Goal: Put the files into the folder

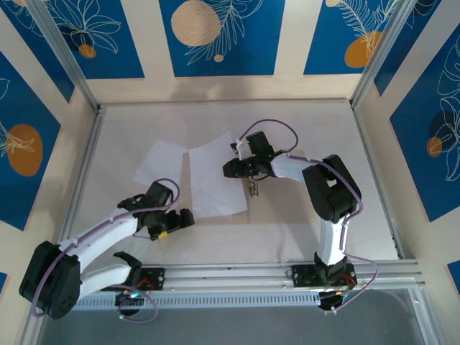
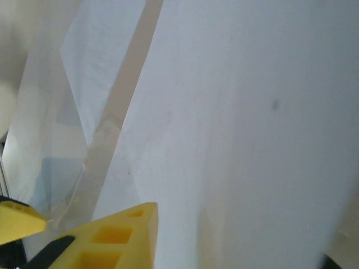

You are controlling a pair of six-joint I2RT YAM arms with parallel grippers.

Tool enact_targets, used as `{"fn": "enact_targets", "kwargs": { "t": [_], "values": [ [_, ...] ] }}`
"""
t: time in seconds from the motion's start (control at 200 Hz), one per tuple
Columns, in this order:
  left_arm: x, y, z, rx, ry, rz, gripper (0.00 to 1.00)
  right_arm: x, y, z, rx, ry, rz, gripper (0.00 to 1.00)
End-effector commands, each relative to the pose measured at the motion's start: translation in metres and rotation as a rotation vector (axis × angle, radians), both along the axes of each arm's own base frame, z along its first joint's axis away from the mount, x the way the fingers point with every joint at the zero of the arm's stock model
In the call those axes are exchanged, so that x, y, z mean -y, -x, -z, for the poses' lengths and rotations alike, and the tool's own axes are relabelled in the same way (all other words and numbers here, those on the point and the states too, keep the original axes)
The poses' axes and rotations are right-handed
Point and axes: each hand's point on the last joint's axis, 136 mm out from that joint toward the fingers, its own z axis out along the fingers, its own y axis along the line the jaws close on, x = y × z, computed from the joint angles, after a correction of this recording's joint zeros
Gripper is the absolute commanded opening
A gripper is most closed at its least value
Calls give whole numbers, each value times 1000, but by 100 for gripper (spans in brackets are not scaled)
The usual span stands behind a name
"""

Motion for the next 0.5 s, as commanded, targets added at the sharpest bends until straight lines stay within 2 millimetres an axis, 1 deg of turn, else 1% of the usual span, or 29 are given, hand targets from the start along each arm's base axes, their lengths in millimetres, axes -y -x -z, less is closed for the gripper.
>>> {"fn": "enact_targets", "kwargs": {
  "t": [0.0, 0.08, 0.155, 0.265, 0.375, 0.465, 0.495],
  "values": [
    [-7, 7, 2, -19, -17, 5, 100, -1, -7, -4, -20, -32, -16, 32],
    [-8, 8, 2, -16, -20, 1, 100, 0, -14, -4, -24, -42, -15, 33],
    [-10, 9, 2, -11, -19, -2, 100, 2, -24, -4, -14, -46, -7, 34],
    [-6, 6, -2, 49, 12, 21, 100, 3, -40, -3, -1, -69, -1, 35],
    [4, -6, -23, 176, 84, 61, 100, -1, -55, -8, 9, -96, 8, 35],
    [13, -24, -46, 333, 138, 94, 100, -7, -62, -12, 25, -103, -15, 33],
    [14, -29, -51, 380, 142, 104, 100, -8, -65, -13, 33, -97, -16, 33]
  ]
}}
